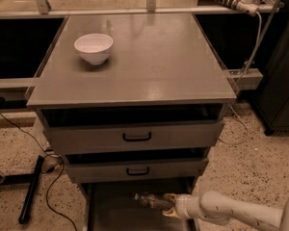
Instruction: Place water bottle into bottom drawer
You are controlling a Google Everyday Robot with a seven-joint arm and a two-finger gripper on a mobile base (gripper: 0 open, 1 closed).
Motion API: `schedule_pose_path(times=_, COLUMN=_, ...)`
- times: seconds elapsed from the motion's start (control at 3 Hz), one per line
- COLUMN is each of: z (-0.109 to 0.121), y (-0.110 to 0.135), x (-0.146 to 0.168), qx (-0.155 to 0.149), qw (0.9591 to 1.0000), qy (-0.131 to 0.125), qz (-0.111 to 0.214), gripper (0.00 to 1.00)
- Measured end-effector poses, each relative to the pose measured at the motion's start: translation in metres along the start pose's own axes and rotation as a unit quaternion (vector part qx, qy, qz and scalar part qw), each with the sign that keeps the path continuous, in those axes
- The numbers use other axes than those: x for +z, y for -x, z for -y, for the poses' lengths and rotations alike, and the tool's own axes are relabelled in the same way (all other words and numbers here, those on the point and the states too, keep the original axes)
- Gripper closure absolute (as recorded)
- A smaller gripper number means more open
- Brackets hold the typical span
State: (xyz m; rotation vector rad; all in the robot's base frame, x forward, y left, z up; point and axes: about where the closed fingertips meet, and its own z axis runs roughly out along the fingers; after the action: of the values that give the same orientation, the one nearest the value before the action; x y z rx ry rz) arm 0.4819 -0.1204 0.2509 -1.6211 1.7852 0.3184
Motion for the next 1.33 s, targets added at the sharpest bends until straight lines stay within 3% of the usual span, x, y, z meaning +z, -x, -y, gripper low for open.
schedule_pose_path(times=1.0, z=-0.018, y=-0.076, x=0.062, qx=0.04, qw=0.9992, qy=-0.006, qz=-0.004, gripper=1.0)
schedule_pose_path(times=1.33, z=-0.023, y=-0.086, x=0.078, qx=0.045, qw=0.9989, qy=0.0, qz=-0.008, gripper=1.0)
